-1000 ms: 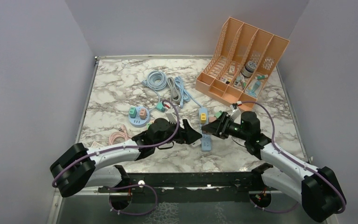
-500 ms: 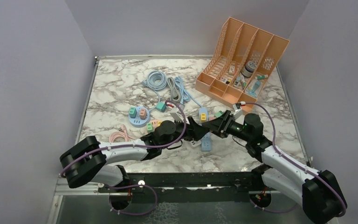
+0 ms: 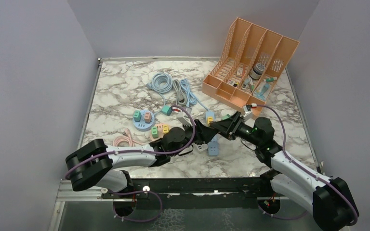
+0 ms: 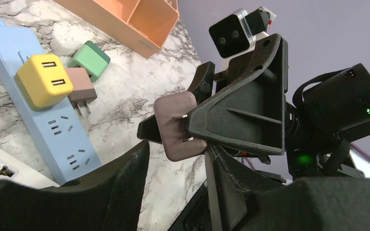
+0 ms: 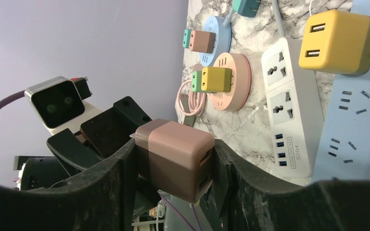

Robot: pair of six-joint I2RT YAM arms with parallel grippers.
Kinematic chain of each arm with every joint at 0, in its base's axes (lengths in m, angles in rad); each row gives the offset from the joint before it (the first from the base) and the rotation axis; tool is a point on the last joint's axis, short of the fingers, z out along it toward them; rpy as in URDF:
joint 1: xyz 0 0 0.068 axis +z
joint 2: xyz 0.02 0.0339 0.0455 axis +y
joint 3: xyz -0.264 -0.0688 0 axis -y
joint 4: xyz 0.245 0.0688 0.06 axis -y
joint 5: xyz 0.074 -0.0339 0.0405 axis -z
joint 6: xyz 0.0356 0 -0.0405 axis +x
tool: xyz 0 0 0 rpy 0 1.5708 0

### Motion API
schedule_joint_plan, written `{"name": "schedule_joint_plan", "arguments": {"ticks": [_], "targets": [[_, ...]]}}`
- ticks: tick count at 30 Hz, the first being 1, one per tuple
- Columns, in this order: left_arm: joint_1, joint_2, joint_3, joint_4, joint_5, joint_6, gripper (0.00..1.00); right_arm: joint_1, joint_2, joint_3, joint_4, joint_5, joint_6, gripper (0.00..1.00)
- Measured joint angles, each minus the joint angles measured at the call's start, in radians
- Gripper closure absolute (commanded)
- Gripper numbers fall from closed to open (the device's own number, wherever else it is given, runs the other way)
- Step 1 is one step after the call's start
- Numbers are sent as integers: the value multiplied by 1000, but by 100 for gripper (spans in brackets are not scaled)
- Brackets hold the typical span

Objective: Insert the plug

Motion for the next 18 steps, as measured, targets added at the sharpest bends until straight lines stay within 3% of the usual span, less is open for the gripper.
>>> {"name": "schedule_joint_plan", "arguments": {"ticks": [4,9,12,15,18], "targets": [[-5,11,3,29,-19,-11,63,-5,0,0,16,3,5,64],[-11,15,4,52,-29,-15,83,-6,2,0,29,5,4,60],[-11,20,4,60,-31,-12,88,-9,4,0,29,5,3,51],[-11,20,3,65,-32,-9,89,-9,1,6,20,8,-3,36],[-6,14,1,77,-48,-9,89,-7,-21,18,0,5,-10,27]]}}
